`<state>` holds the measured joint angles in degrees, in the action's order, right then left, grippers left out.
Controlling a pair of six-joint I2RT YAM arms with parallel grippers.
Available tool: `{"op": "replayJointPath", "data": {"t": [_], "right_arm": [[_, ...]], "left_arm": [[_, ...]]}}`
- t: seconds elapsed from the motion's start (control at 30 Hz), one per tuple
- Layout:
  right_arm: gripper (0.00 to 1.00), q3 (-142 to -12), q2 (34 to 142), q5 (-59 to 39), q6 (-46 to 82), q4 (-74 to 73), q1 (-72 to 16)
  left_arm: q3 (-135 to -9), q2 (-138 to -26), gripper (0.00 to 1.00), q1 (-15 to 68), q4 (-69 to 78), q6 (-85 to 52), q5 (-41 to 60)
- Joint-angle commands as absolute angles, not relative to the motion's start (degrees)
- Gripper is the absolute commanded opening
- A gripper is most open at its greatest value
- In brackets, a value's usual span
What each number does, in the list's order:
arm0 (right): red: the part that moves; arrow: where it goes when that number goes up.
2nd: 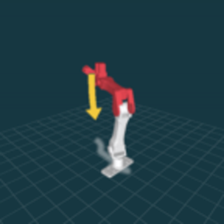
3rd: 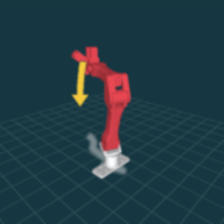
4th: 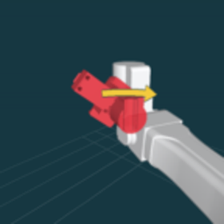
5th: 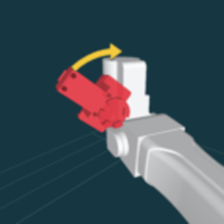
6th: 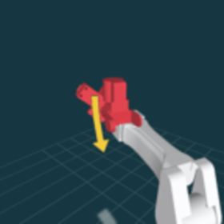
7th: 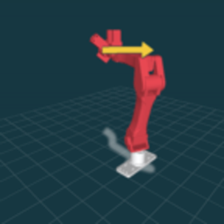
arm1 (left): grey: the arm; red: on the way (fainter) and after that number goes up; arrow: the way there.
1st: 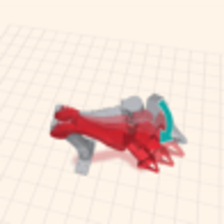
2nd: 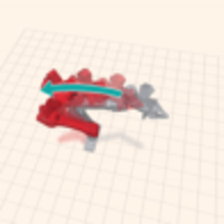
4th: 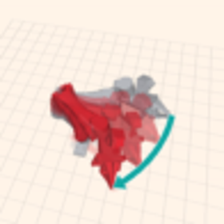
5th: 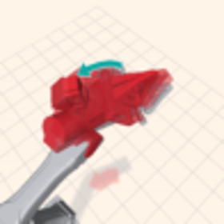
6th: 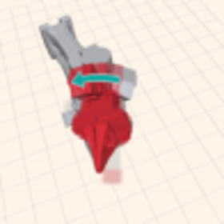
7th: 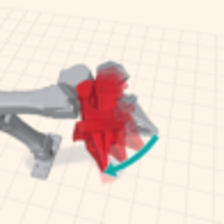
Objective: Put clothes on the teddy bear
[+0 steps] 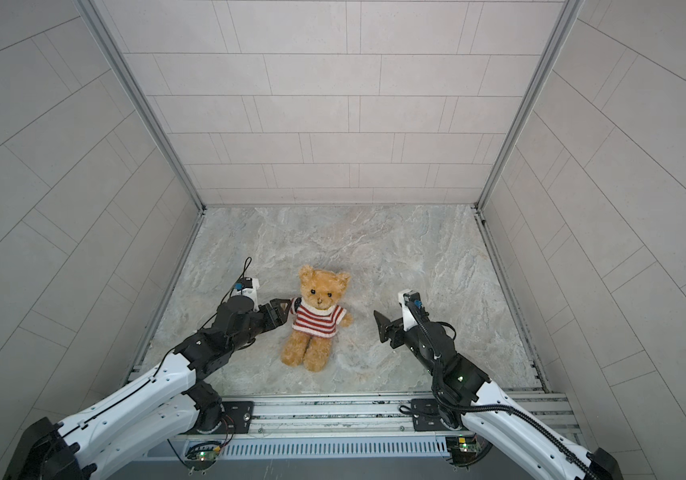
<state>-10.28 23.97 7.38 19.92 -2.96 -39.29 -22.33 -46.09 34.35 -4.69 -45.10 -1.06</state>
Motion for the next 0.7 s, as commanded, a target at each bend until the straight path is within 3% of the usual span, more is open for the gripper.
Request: {"op": "replayJointPath", "data": {"t": [0.0,0.3,0.5,0.67], "right_arm": [[0.99,-12.98,20.99,17.51,19.47,5.03,-38.73],[0.99,-16.65,17.27,30.50,15.52,8.88,-33.14],[1.00,-18.06,22.54,26.28,10.64,5.33,-22.83],[1.00,-15.16,26.88,12.15,6.42,-5.79,-11.99]], "left_arm": [[-25.05,-43.60,0.99,34.01,-11.89,-39.31,-4.02],[-27.62,-35.16,1.00,33.93,-23.90,-31.74,-26.87],[-26.30,-32.13,1.00,33.84,-21.74,-29.84,-43.11],[-23.05,-31.43,1.00,33.84,-9.29,-15.73,-49.67]]}}
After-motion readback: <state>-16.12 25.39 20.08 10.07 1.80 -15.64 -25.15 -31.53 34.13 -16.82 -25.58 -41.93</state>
